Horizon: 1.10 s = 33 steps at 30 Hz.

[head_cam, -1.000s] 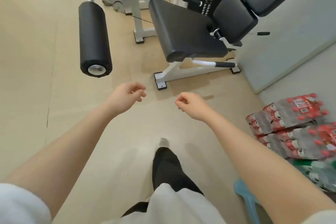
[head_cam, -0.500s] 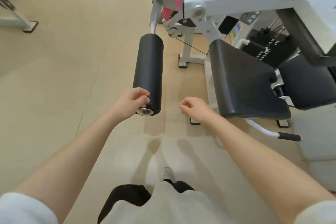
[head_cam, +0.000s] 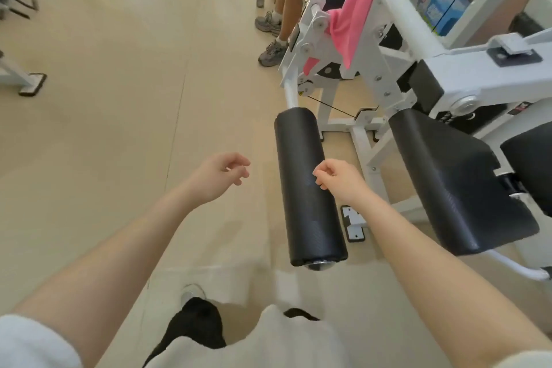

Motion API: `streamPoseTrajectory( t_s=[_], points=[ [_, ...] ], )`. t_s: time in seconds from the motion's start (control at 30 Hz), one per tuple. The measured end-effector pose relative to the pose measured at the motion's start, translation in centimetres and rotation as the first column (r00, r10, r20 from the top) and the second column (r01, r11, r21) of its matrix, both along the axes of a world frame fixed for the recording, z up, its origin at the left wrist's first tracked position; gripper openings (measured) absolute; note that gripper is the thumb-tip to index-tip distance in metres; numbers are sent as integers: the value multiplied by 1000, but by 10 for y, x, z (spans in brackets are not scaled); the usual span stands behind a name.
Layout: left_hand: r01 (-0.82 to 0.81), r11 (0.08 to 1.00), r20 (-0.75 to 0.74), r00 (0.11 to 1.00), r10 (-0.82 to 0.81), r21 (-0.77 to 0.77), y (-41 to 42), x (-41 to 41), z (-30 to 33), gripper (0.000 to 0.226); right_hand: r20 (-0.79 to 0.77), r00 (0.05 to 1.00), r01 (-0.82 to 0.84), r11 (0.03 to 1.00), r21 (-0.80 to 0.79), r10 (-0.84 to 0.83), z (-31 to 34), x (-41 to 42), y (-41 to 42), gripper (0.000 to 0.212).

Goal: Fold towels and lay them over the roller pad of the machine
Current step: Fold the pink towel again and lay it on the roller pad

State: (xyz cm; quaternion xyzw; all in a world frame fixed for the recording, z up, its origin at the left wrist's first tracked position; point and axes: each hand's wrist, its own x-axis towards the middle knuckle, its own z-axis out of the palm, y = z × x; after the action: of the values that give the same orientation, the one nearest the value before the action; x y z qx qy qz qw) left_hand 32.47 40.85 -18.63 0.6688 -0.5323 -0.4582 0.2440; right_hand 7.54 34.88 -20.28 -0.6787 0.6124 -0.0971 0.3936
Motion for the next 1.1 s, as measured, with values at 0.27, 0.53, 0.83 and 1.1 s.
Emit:
streamPoseTrajectory(
  t_s=[0.27, 0.53, 0.83, 1.1],
  points=[
    [85, 996, -122, 989, -84, 0, -89, 99, 10, 18, 26, 986, 166, 986, -31, -165, 17, 108, -42, 13],
    [204, 978, -176, 962, -209, -48, -215, 101, 10, 21, 55, 904, 428, 892, -147, -425, 30, 102, -134, 18],
    [490, 864, 1, 870, -493, -116, -420, 48, 27, 19, 165, 765, 645, 740, -192, -623, 53, 62, -296, 14],
    [699, 660, 264, 715, -647, -275, -525, -1, 27, 31, 170, 596, 776, 508, -373, -785, 64, 67, -369, 32]
  ],
)
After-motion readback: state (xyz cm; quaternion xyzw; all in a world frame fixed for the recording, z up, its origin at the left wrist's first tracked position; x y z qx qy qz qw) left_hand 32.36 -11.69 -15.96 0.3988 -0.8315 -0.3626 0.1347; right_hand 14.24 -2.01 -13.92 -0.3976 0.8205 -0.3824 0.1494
